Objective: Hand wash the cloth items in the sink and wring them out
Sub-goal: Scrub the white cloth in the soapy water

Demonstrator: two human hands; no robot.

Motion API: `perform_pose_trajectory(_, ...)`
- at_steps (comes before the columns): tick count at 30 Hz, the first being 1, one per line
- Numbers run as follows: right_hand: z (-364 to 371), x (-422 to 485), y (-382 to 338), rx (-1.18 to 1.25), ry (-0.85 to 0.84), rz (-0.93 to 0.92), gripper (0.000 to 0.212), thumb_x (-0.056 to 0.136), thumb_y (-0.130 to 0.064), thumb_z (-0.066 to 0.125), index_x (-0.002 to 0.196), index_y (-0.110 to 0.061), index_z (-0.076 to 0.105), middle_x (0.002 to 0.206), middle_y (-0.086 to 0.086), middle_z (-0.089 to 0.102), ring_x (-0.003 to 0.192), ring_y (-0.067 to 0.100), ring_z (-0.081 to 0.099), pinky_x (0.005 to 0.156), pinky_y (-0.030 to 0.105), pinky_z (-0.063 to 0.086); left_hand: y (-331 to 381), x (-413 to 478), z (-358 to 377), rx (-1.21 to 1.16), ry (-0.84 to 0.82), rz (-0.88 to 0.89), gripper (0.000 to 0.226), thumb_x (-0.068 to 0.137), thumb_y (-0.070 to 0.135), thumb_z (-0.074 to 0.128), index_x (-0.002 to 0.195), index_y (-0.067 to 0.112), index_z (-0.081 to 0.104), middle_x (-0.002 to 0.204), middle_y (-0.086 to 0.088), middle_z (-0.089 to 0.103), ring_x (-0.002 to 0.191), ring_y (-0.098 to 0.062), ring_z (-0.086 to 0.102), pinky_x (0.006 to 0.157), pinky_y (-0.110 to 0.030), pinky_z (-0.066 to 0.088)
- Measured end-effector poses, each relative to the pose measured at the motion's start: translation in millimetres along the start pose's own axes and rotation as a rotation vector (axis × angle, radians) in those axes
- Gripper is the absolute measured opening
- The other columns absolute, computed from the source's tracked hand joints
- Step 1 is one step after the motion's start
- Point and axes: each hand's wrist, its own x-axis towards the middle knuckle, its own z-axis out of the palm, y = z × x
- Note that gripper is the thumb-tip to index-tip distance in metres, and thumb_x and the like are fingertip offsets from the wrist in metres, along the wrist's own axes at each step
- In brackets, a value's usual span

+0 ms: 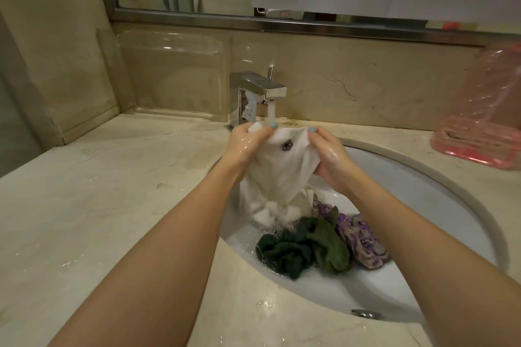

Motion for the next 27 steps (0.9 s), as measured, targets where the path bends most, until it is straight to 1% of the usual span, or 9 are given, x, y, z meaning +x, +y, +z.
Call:
perform_pose_trajectory(4, 25, 4, -5, -0.002, 0.099, -0.04, 0.032, 0.104, -0.033, 0.036, 0.118, -0.013, 0.057, 0.116, 0.009, 0.063, 0.11, 0.025, 0.059, 0.095, 0.035, 0.046, -3, 2, 10, 0.094, 0.028, 0.137, 0.019, 0.101, 0.025, 0.049, 0.111, 0.009, 0.049, 0.102, -0.003, 0.057, 0.095, -0.018, 0.054, 0.08, -0.031, 0.045)
perform_pose_trajectory(6, 37, -1, -5, -0.11, 0.067, -0.086, 0.026, 0.104, -0.032, 0.038, 0.108, -0.013, 0.056, 0.099, -0.002, 0.062, 0.094, 0.011, 0.057, 0.085, 0.016, 0.045, -4, 2, 18, 0.073, 0.064, 0.092, 0.021, 0.102, 0.024, 0.043, 0.114, 0.008, 0.047, 0.106, -0.009, 0.059, 0.1, -0.025, 0.058, 0.084, -0.036, 0.049)
perform_pose_trajectory(8, 49, -6, -9, -0.217, 0.07, -0.134, 0.024, 0.102, -0.033, 0.045, 0.093, -0.014, 0.055, 0.084, -0.004, 0.058, 0.078, 0.007, 0.054, 0.067, 0.012, 0.045, -5, 3, 26, 0.0, 0.107, 0.05, 0.017, 0.1, 0.02, 0.043, 0.104, 0.006, 0.053, 0.101, -0.016, 0.063, 0.097, -0.033, 0.062, 0.083, -0.043, 0.053)
perform_pose_trajectory(11, 51, 7, -8, -0.189, 0.259, -0.116, 0.03, 0.102, -0.029, 0.042, 0.086, -0.013, 0.061, 0.091, 0.011, 0.067, 0.089, 0.025, 0.062, 0.081, 0.035, 0.049, 3, -10, 42, 0.031, 0.088, 0.103, 0.021, 0.101, 0.023, 0.047, 0.086, 0.011, 0.057, 0.086, -0.007, 0.062, 0.085, -0.025, 0.06, 0.075, -0.034, 0.047)
perform_pose_trajectory(14, 41, 19, -3, 0.12, 0.328, 0.111, 0.025, 0.1, -0.021, 0.042, 0.087, -0.011, 0.06, 0.087, 0.012, 0.062, 0.09, 0.028, 0.06, 0.081, 0.037, 0.049, 5, -21, 55, 0.139, 0.019, 0.223, 0.023, 0.095, 0.027, 0.059, 0.08, 0.01, 0.059, 0.079, -0.007, 0.064, 0.079, -0.024, 0.061, 0.07, -0.033, 0.048)
perform_pose_trajectory(16, 39, 17, -2, 0.07, 0.336, 0.067, 0.027, 0.098, -0.021, 0.044, 0.079, -0.012, 0.06, 0.079, 0.009, 0.062, 0.084, 0.027, 0.06, 0.078, 0.04, 0.05, 5, -17, 56, 0.2, 0.04, 0.261, 0.031, 0.094, 0.021, 0.059, 0.066, 0.015, 0.048, 0.065, -0.002, 0.053, 0.065, -0.019, 0.05, 0.06, -0.031, 0.039)
perform_pose_trajectory(21, 67, -16, -21, -0.192, 0.211, -0.26, 0.049, 0.098, -0.007, 0.042, 0.051, -0.019, 0.031, 0.044, -0.012, 0.031, 0.042, 0.002, 0.03, 0.045, 0.018, 0.024, -5, 6, 25, 0.075, 0.174, -0.002, 0.025, 0.089, 0.016, 0.054, 0.065, 0.012, 0.052, 0.065, -0.006, 0.054, 0.061, -0.021, 0.045, 0.056, -0.029, 0.035)
perform_pose_trajectory(23, 72, -15, -24, -0.235, 0.21, -0.27, 0.049, 0.097, -0.007, 0.041, 0.05, -0.018, 0.03, 0.045, -0.01, 0.031, 0.047, 0.006, 0.029, 0.048, 0.025, 0.024, -12, 8, 20, 0.075, 0.128, -0.047, 0.025, 0.083, 0.015, 0.055, 0.059, 0.012, 0.049, 0.056, -0.004, 0.048, 0.057, -0.021, 0.039, 0.056, -0.031, 0.03)
perform_pose_trajectory(27, 48, 5, -18, -0.329, 0.403, -0.099, 0.041, 0.1, -0.015, 0.036, 0.061, -0.009, 0.046, 0.064, 0.006, 0.048, 0.068, 0.023, 0.042, 0.06, 0.03, 0.026, 0, -7, 40, 0.048, 0.057, -0.025, 0.034, 0.089, 0.011, 0.051, 0.056, 0.016, 0.044, 0.058, -0.001, 0.044, 0.061, -0.016, 0.038, 0.061, -0.031, 0.03)
